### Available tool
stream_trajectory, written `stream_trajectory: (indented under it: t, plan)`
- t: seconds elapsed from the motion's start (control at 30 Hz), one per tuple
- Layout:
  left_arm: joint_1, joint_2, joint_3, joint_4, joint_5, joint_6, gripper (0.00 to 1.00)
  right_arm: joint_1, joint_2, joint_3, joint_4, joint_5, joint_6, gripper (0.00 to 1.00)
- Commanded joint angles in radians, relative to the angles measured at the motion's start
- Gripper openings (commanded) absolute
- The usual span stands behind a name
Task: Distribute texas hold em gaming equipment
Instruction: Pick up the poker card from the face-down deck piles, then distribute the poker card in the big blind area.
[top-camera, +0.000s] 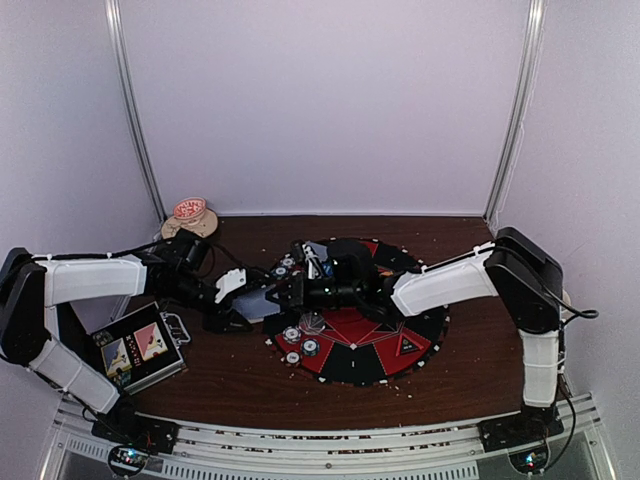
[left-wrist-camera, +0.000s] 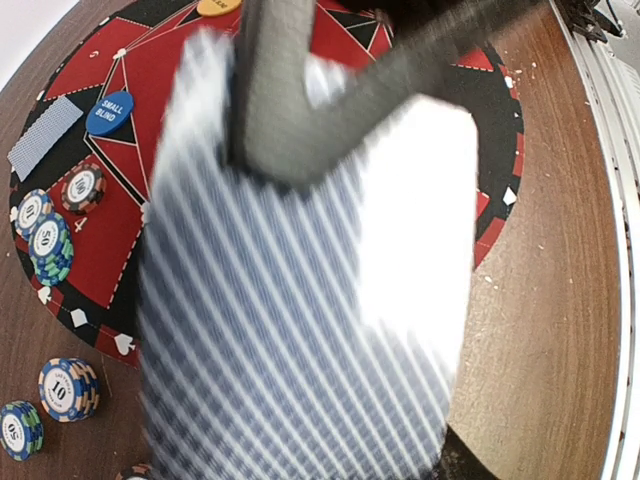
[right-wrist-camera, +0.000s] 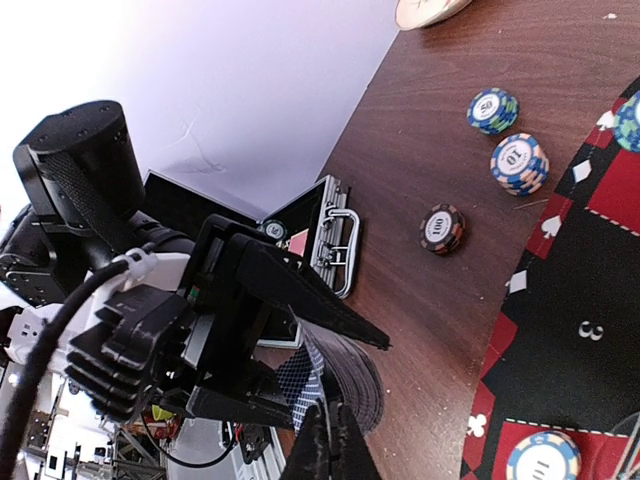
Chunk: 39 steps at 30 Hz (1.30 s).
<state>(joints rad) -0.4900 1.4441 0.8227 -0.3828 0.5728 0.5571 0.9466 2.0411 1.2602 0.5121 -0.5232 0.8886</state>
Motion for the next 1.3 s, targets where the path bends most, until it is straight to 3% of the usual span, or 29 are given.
stream_trajectory:
  t: [0.0, 0.33, 0.5, 0.8, 1.27]
  plan:
    - [0.004, 0.007, -0.001, 0.018, 0.011, 0.014, 0.45, -0.046, -0.109, -0.066, -0.006, 0.034, -0.029, 0.0]
    - [0.005, 0.001, -0.002, 0.019, 0.012, 0.015, 0.45, -0.238, -0.31, -0.246, -0.032, 0.062, -0.046, 0.0]
    - [0.005, -0.001, -0.002, 0.018, 0.013, 0.013, 0.45, -0.38, -0.34, -0.236, -0.143, 0.123, -0.099, 0.0]
    - [0.004, 0.002, -0.001, 0.017, 0.013, 0.014, 0.45, -0.579, -0.184, -0.093, -0.264, 0.082, -0.139, 0.0]
    - [0.005, 0.009, -0.002, 0.017, 0.012, 0.017, 0.45, -0.688, 0.031, 0.072, -0.369, 0.028, -0.184, 0.0]
